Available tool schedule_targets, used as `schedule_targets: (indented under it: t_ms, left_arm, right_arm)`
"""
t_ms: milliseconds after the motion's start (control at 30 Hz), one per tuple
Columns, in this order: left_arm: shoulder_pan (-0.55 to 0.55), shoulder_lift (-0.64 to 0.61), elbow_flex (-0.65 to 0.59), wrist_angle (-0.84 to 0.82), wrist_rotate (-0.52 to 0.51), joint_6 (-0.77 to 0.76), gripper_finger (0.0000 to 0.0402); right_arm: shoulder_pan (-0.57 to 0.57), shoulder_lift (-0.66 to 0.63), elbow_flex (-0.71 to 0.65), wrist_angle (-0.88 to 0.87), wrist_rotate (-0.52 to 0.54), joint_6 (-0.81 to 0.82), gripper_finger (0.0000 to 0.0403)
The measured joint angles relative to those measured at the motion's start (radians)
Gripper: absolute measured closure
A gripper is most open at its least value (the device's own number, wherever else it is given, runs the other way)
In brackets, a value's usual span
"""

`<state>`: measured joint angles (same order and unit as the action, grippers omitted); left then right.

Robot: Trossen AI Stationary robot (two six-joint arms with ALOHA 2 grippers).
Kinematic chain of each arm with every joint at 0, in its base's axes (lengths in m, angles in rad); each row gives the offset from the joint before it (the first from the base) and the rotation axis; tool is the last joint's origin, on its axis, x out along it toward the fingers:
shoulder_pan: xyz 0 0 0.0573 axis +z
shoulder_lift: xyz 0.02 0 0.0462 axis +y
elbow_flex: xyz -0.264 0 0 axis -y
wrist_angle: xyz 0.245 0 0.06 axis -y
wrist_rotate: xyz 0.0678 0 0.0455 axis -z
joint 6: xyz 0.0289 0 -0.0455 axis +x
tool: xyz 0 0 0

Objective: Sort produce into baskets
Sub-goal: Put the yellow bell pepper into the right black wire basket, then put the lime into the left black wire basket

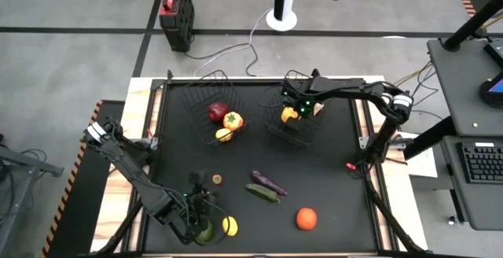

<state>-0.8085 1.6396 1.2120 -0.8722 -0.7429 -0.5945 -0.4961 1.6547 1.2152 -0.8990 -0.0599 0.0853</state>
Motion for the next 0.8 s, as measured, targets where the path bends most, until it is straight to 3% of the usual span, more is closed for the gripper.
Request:
schedule_targets:
  t_ms: [233,467,667,800]
  left_arm:
    - [0.0,0.0,-0.01,0.007,0.0,-0.008,0.04]
    - [0.0,0.0,-0.011,0.0,0.0,-0.01,0.04]
    - [0.0,-0.002,-0.011,0.008,0.0,-0.011,0.04]
    - [0.0,-0.002,-0.009,0.014,0.0,-0.011,0.04]
  right_arm:
    - [0.0,0.0,0.0,-0.001,-0.001,-0.007,0.0042]
    - [0.001,-0.018,0.03,-0.023,-0.001,-0.005,0.0039]
    - [0.024,-0.12,0.074,-0.033,0.001,0.074,0.0039]
    - [0.102,-0.22,0.073,-0.027,0.042,0.132,0.0039]
